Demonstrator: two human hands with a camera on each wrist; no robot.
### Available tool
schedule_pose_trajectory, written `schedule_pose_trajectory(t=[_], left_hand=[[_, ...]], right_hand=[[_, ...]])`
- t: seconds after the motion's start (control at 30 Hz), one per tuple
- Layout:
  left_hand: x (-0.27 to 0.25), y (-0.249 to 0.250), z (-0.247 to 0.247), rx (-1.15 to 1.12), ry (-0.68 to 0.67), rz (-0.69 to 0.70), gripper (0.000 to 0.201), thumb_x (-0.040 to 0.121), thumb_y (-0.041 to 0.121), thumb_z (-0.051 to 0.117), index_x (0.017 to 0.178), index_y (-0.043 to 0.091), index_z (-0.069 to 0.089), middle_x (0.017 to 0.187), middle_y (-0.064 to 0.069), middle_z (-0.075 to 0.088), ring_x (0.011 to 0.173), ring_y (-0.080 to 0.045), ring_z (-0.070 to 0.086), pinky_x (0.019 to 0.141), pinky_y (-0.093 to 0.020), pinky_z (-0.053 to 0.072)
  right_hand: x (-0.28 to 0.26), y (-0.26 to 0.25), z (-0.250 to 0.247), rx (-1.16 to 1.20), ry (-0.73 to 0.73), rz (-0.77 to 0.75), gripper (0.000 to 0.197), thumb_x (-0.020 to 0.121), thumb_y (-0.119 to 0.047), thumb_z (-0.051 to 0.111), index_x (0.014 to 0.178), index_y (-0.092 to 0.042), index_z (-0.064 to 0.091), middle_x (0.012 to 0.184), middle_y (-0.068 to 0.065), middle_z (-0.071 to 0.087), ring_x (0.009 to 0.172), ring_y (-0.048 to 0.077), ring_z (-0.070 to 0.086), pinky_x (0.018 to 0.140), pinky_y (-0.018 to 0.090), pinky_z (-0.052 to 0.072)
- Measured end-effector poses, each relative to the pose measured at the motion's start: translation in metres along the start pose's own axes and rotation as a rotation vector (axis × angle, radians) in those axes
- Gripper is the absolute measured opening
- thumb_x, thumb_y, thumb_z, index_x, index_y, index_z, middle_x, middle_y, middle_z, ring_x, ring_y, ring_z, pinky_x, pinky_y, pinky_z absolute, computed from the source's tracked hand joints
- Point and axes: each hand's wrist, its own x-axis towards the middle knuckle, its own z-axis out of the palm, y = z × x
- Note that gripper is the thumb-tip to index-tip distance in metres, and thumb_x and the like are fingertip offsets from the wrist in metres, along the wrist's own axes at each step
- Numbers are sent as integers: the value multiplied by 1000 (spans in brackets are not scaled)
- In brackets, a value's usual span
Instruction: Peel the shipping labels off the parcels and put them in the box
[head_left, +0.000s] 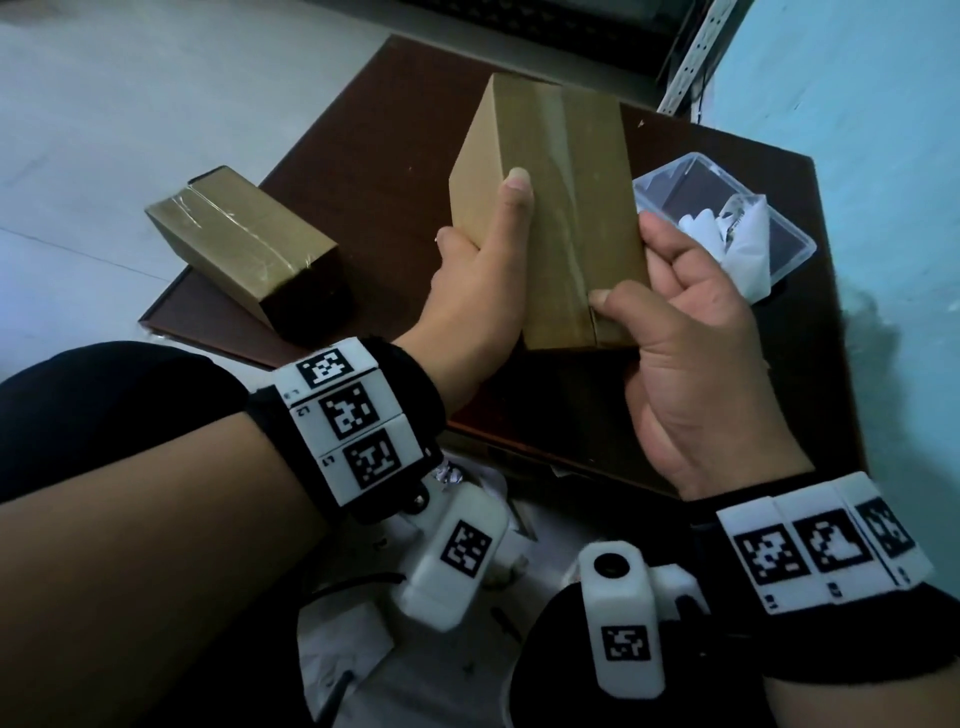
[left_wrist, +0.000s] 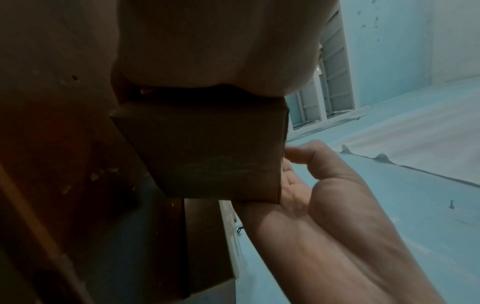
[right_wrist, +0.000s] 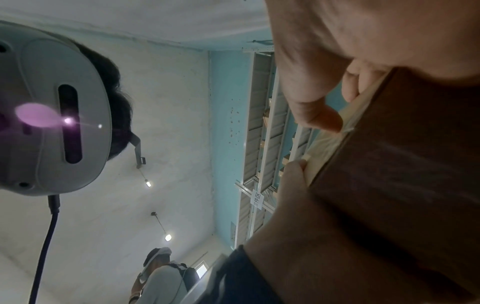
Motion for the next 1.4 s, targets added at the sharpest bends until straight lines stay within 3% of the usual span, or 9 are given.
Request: schedule_pose_trajectory(t=[0.13, 0.37, 0.6, 0.73, 0.9, 1.13, 1.27, 1.33, 1.4], left_hand=[[12, -1, -2, -113, -119, -34, 143, 41, 106, 63, 154, 22, 42, 139, -11, 66, 122, -33, 68, 102, -55, 55], [-4, -13, 16, 47, -144, 57, 144, 44, 114, 36, 155, 22, 42, 151, -16, 53, 133, -44, 56, 109, -63, 46], [6, 3, -11, -115, -186, -39, 130, 56, 104, 59, 153, 19, 46, 139, -11, 66, 123, -34, 68, 107, -55, 52], [-5, 17, -24, -54, -152, -41, 92, 78, 88, 56, 134, 15, 64, 117, -7, 78, 104, -27, 77, 100, -48, 59], [-15, 20, -42, 33, -18, -39, 64, 91, 75, 57, 97, 13, 73, 88, 1, 81, 80, -14, 79, 79, -34, 64], [-9, 14, -60, 359, 135, 162, 69, 103, 65, 47, 52, 20, 36, 41, 12, 32, 37, -7, 33, 41, -22, 27], [-8, 17, -62, 381, 104, 153, 65, 105, 65, 42, 61, 17, 45, 55, 2, 43, 53, -17, 45, 54, -31, 40], [-10, 18, -62, 355, 17, 109, 67, 104, 65, 43, 81, 6, 64, 77, -15, 66, 73, -32, 66, 76, -48, 61], [-12, 18, -60, 310, -35, 72, 56, 105, 57, 49, 99, 6, 72, 100, -17, 77, 93, -33, 76, 93, -56, 61]], right_hand=[[-1, 1, -3, -54, -30, -67, 69, 98, 4, 68, 160, -11, 43, 154, 0, 62, 135, 12, 65, 109, 35, 56], [0, 11, 3, -250, 256, -270, 47, 89, -23, 90, 128, -16, 66, 130, 3, 77, 123, 11, 72, 102, 35, 62], [10, -6, -10, -148, -163, -51, 82, 91, 1, 66, 166, -11, 36, 165, 2, 50, 143, 14, 59, 115, 37, 52], [6, -3, -7, -64, -189, 10, 80, 92, 5, 53, 167, -14, 34, 157, -8, 56, 135, 6, 63, 103, 27, 56], [4, 12, 3, -457, -98, -122, 61, 107, -21, 66, 163, -21, 43, 152, -21, 55, 125, -20, 56, 97, 9, 50], [4, 23, 20, -606, 23, -142, 39, 114, -25, 53, 153, -23, 59, 151, -14, 62, 139, -7, 53, 120, 25, 46], [6, 23, 29, -498, 1, 31, 45, 116, -21, 48, 161, -23, 48, 160, -9, 54, 144, 1, 51, 123, 35, 45], [6, 24, 32, -528, -11, 37, 49, 115, -25, 50, 164, -24, 43, 161, -10, 53, 142, -2, 50, 120, 31, 46], [6, 27, 32, -591, 1, -10, 50, 113, -31, 55, 161, -28, 46, 156, -13, 57, 140, -1, 53, 118, 35, 49]])
